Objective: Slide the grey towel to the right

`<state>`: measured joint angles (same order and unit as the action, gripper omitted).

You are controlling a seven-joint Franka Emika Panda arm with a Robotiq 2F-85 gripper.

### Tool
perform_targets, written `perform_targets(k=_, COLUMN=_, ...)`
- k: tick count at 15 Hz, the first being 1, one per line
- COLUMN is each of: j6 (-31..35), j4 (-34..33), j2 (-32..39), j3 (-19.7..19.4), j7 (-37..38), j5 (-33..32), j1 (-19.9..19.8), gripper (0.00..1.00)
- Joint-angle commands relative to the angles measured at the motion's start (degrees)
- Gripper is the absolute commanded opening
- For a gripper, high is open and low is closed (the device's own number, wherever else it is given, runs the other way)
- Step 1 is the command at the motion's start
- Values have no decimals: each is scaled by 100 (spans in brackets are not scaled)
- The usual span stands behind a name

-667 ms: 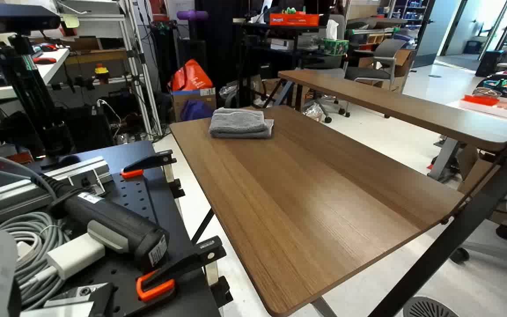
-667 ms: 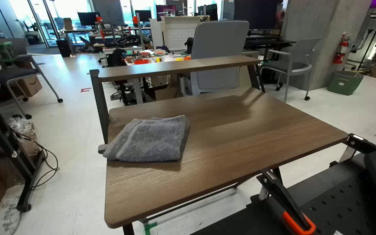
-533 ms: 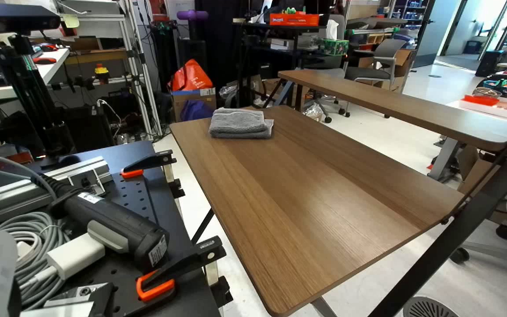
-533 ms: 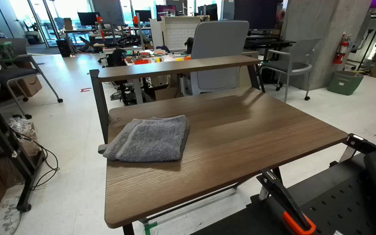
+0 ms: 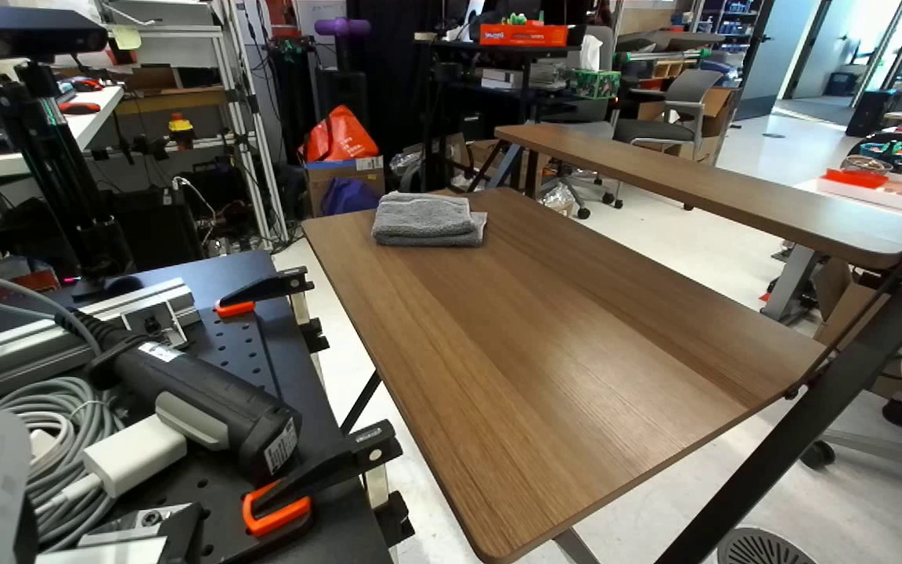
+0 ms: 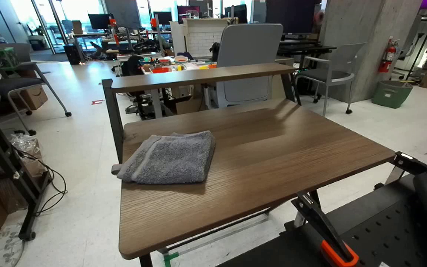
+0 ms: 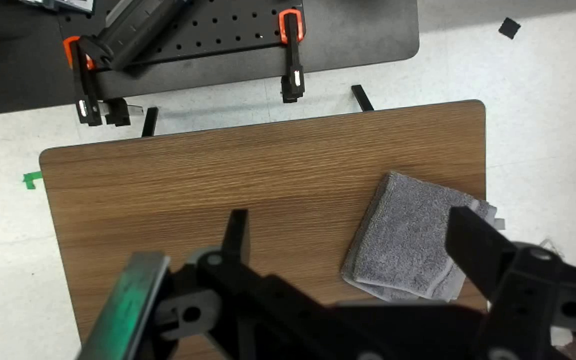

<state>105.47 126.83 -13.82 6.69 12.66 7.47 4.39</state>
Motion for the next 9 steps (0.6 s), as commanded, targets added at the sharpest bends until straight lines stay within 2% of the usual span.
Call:
perform_targets(k=1, j6=110, j4=-70, j2=145, j3=39, j7=101, j5=6, j1=25, gripper=100)
perform_targets(k=9, j6=1130, j4=-446, j2=1580, j3=515, j7=279, j5=-121, j1=501, gripper=100)
